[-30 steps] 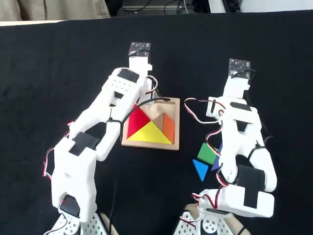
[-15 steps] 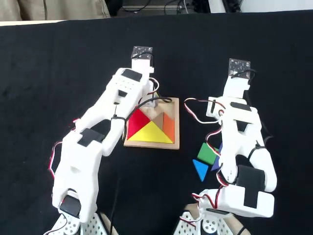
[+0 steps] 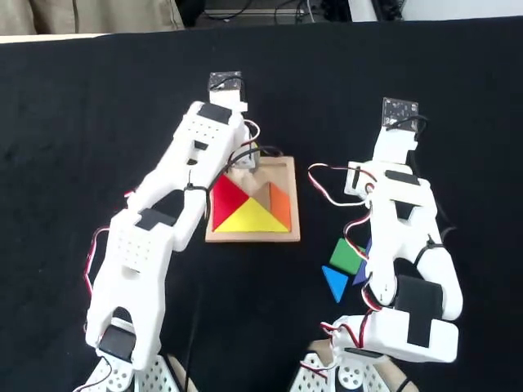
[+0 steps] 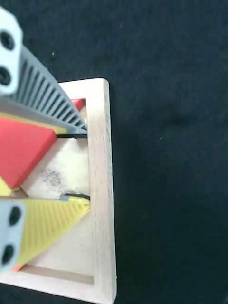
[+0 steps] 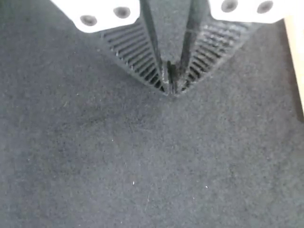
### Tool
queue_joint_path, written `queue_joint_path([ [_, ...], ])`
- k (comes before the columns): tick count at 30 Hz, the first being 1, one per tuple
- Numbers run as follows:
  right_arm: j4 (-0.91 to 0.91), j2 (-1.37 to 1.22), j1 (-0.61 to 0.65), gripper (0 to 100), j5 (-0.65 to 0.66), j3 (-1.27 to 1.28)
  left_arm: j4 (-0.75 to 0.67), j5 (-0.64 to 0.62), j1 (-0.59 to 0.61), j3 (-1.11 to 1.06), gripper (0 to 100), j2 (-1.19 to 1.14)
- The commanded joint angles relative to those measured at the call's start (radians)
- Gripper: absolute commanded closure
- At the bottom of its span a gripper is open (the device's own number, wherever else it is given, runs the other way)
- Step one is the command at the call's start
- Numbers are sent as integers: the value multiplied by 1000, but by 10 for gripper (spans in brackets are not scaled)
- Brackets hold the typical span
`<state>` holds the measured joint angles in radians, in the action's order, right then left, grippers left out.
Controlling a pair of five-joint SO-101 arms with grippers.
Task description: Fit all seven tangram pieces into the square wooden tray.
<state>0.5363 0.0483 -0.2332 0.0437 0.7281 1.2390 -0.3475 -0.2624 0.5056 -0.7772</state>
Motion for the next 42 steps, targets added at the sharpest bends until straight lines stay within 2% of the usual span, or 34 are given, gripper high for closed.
queue_joint_path([
  [1, -12, 44, 15, 987, -11, -36, 11, -12, 45, 47, 787, 6],
  [11, -12, 44, 15, 987, -11, -36, 23, -15, 38, 73, 787, 43],
  [16, -12, 44, 15, 987, -11, -36, 152, -60, 5, 147, 787, 172],
  [26, -14, 44, 35, 986, -11, -36, 430, -54, 8, 147, 787, 457],
  [30, -11, 51, 29, 986, -11, -28, 522, 15, 59, 88, 788, 568],
  [35, 75, 128, 18, 985, -11, -25, 446, 31, 193, -229, 891, 752],
  [39, 190, 286, 3, 982, -11, -16, 255, 86, 248, -593, 909, 968],
  [42, 278, 401, -29, 913, -9, -5, 48, 94, 251, -901, 880, 1145],
])
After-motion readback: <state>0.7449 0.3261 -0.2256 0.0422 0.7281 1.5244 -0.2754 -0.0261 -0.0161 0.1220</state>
